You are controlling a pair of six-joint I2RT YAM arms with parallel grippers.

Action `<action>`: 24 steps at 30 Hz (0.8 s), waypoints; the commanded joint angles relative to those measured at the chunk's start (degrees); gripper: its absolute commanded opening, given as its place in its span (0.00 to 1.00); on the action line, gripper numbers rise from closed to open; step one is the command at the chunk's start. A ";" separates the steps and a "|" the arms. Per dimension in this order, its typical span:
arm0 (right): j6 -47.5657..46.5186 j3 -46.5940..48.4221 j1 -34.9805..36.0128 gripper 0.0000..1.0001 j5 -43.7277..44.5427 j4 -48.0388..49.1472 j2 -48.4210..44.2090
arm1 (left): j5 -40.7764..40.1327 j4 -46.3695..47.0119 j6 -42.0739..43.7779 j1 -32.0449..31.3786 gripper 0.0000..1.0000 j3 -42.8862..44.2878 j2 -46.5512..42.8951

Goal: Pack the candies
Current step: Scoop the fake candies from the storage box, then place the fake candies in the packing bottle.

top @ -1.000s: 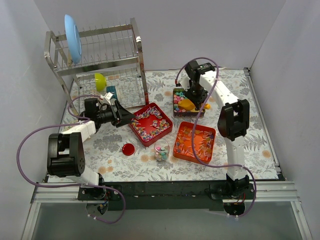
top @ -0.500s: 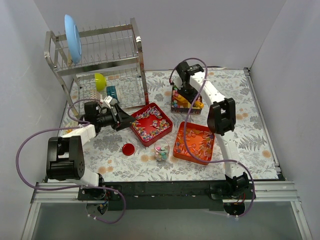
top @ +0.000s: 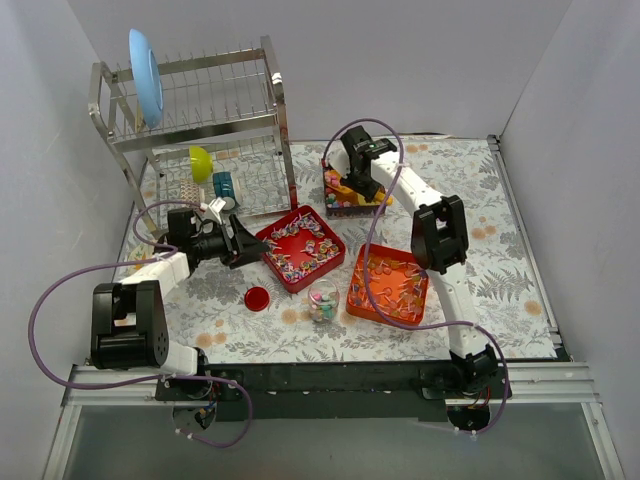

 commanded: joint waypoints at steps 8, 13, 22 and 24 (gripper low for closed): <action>2.76 -14.12 -6.36 0.01 -23.99 16.01 -8.82 | 1.55 -8.34 7.73 3.41 0.65 2.73 -3.67; 4.08 -19.47 -8.82 0.01 -28.65 21.88 -12.60 | 1.72 -10.62 10.62 4.46 0.66 3.70 -2.61; 5.75 -40.03 -12.34 0.01 -37.35 36.93 -28.94 | 2.52 -14.49 17.21 5.34 0.66 7.39 0.55; 6.11 -41.89 -12.43 0.01 -37.62 38.69 -32.55 | 2.08 -14.84 18.01 5.34 0.66 7.57 0.82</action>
